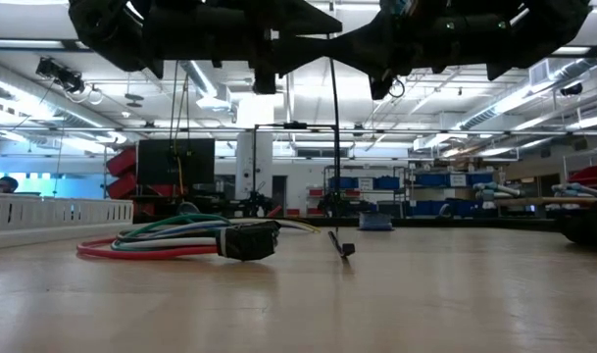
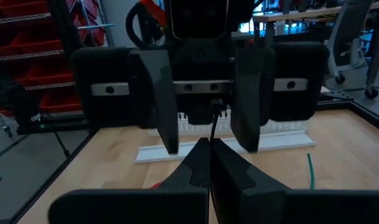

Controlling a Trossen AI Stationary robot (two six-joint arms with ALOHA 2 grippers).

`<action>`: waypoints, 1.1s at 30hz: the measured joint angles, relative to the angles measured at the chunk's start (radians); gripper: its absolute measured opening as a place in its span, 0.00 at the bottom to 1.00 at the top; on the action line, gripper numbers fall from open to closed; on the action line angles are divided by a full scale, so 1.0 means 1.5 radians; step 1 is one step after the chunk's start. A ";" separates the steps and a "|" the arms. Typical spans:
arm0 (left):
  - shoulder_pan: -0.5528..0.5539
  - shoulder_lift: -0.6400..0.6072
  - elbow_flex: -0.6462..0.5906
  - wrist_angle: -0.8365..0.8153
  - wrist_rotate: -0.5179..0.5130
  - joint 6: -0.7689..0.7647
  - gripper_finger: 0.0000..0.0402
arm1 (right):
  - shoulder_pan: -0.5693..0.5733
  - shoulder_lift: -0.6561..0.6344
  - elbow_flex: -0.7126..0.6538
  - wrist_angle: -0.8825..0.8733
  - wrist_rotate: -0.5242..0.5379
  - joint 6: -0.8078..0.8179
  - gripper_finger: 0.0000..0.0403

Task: Ziptie cables
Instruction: Wrap the cables together using a ziptie

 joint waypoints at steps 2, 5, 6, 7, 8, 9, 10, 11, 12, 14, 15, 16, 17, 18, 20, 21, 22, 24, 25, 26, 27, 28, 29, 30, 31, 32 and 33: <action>0.000 -0.001 0.000 0.002 0.003 0.000 0.38 | 0.000 0.000 0.000 -0.001 0.000 0.000 0.00; -0.001 -0.001 0.000 -0.011 0.003 0.000 0.38 | 0.000 0.000 0.000 -0.001 0.000 0.000 0.00; -0.001 -0.001 0.000 -0.018 0.003 0.000 0.38 | 0.000 0.000 0.000 -0.001 0.000 0.000 0.00; -0.001 -0.001 0.000 -0.022 0.003 0.000 0.38 | 0.000 0.000 0.000 -0.001 0.000 0.000 0.00; -0.001 -0.001 0.000 -0.023 0.003 0.000 0.38 | 0.000 0.000 0.000 -0.001 0.000 0.000 0.00; -0.001 -0.001 0.000 -0.024 0.003 0.000 0.38 | 0.000 0.000 0.000 -0.001 0.000 0.000 0.00; -0.001 -0.001 0.000 -0.023 0.003 0.000 0.38 | 0.000 0.000 0.000 -0.001 0.000 0.000 0.00; -0.001 -0.001 0.000 -0.022 0.003 0.001 0.38 | 0.000 0.000 0.000 -0.003 0.000 0.000 0.00; -0.001 -0.001 0.000 -0.022 0.003 0.001 0.38 | 0.000 0.000 0.000 -0.003 0.000 0.000 0.00; -0.001 -0.001 0.000 -0.023 0.003 0.002 0.38 | 0.000 0.000 0.000 -0.003 0.000 0.000 0.00; -0.001 -0.001 0.000 -0.023 0.003 0.003 0.38 | 0.000 0.000 0.000 -0.004 0.000 0.000 0.00; -0.001 -0.001 0.000 -0.023 0.003 0.003 0.38 | 0.000 0.000 0.000 -0.004 0.000 0.000 0.00; -0.001 -0.001 0.000 -0.024 0.005 0.003 0.38 | 0.000 0.000 0.000 -0.004 0.000 0.000 0.00; -0.001 -0.003 0.000 -0.028 0.009 0.003 0.38 | 0.000 0.000 0.000 -0.004 0.000 0.000 0.00; -0.001 -0.004 0.000 -0.028 0.012 0.003 0.38 | 0.000 0.000 0.000 -0.004 0.000 0.000 0.00; -0.001 -0.004 0.000 -0.028 0.012 0.003 0.38 | 0.000 0.000 0.000 -0.004 0.000 0.000 0.00; -0.001 -0.004 0.000 -0.028 0.012 0.003 0.38 | 0.000 0.000 0.000 -0.004 0.000 0.000 0.00; -0.001 -0.004 0.000 -0.030 0.012 0.003 0.38 | 0.000 0.000 0.000 -0.004 0.000 0.000 0.00; -0.001 -0.004 0.000 -0.030 0.012 0.003 0.38 | 0.000 0.000 0.000 -0.004 0.000 0.000 0.00; -0.002 -0.004 0.000 -0.030 0.012 0.003 0.38 | 0.000 0.000 0.000 -0.004 0.000 0.000 0.00; -0.002 -0.004 0.000 -0.031 0.012 0.003 0.38 | 0.000 0.000 0.000 -0.004 -0.001 0.000 0.00; -0.002 -0.005 0.000 -0.032 0.012 0.003 0.38 | 0.000 0.000 0.000 -0.004 -0.001 0.000 0.00; -0.002 -0.008 0.000 -0.037 0.012 0.003 0.38 | 0.000 0.000 0.000 -0.005 -0.001 0.000 0.00; -0.002 -0.010 0.000 -0.037 0.012 0.003 0.38 | 0.000 0.000 0.000 -0.005 -0.001 0.000 0.00; -0.002 -0.011 0.000 -0.037 0.012 0.003 0.38 | 0.000 0.000 0.000 -0.005 -0.001 0.000 0.00; -0.002 -0.011 0.000 -0.039 0.012 0.003 0.38 | 0.000 0.000 0.000 -0.005 -0.001 0.000 0.00; -0.002 -0.013 0.000 -0.047 0.012 0.003 0.38 | 0.000 0.000 0.000 -0.005 -0.001 -0.001 0.00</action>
